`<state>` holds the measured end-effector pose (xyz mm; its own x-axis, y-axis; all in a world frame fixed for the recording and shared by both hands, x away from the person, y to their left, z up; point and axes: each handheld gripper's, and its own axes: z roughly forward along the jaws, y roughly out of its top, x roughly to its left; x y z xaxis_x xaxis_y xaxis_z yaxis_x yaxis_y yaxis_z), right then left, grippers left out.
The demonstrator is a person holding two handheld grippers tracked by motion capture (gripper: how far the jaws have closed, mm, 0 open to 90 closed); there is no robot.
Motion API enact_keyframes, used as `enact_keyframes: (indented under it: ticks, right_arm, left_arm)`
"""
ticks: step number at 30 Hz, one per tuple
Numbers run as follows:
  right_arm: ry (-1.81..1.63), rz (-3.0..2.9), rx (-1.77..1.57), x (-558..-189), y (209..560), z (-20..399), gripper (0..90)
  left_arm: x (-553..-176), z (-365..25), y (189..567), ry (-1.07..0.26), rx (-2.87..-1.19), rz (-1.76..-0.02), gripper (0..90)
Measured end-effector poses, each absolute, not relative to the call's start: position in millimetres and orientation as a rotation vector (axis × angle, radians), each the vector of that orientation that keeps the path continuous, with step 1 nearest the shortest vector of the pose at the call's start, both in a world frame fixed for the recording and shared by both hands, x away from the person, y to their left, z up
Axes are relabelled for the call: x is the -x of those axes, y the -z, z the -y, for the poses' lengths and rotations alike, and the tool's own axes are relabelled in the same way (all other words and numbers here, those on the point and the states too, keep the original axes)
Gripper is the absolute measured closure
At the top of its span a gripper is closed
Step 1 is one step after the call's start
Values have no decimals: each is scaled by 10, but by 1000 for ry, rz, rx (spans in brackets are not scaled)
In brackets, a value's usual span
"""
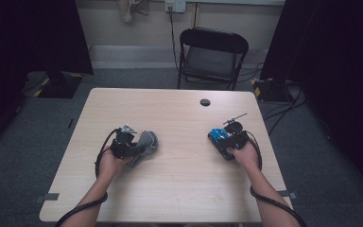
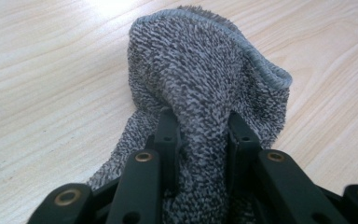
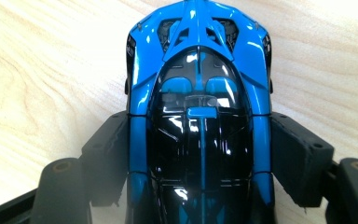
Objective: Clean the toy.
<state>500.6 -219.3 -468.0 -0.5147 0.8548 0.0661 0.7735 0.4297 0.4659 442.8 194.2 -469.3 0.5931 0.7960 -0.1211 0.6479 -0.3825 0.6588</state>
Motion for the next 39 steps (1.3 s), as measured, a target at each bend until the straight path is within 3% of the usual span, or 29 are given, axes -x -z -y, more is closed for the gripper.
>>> enact_keyframes:
  ticks: [11, 23, 39]
  right_arm:
    - [-657, -2515, -1384, -4988, 4717, 2168, 276]
    - [-719, -2497, -1394, -4999, 4669, 2210, 209]
    - [-820, -2470, -1334, -4846, 4456, 2202, 190]
  left_arm:
    - [-4446, -1911, 4712, -288, -2141, -1146, 574]
    - [-4457, -1902, 4726, -301, -2130, -1156, 334]
    - [-4422, -1874, 4506, -376, -2139, -1136, 204]
